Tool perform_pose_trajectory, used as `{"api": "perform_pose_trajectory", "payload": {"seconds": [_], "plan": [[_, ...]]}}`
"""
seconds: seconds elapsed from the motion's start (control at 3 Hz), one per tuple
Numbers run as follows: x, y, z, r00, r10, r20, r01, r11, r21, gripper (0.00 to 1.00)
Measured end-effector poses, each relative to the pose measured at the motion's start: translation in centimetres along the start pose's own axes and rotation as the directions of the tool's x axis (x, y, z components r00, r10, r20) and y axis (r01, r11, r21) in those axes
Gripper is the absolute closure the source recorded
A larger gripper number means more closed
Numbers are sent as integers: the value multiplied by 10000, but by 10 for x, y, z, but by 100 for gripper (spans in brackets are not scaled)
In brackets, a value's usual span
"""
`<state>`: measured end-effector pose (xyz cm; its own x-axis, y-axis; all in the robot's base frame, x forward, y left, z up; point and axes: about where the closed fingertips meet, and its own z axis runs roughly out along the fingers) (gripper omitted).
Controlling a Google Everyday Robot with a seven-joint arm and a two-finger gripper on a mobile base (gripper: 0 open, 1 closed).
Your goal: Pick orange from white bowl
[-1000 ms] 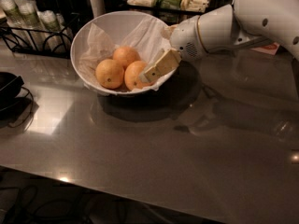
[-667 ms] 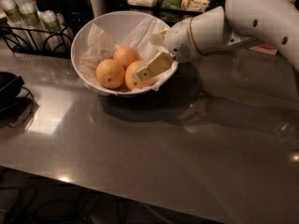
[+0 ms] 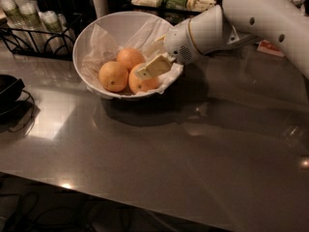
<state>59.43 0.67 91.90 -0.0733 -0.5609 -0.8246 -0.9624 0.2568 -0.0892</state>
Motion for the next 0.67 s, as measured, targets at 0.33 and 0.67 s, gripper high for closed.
{"api": "perform_pose_trajectory", "payload": {"seconds": [0.33,0.67], "plan": [[3,0,8,9988,2,-499,-5,10000,-52,30],[6,1,14,9967,14,-818,-24,9999,-118,24]]}}
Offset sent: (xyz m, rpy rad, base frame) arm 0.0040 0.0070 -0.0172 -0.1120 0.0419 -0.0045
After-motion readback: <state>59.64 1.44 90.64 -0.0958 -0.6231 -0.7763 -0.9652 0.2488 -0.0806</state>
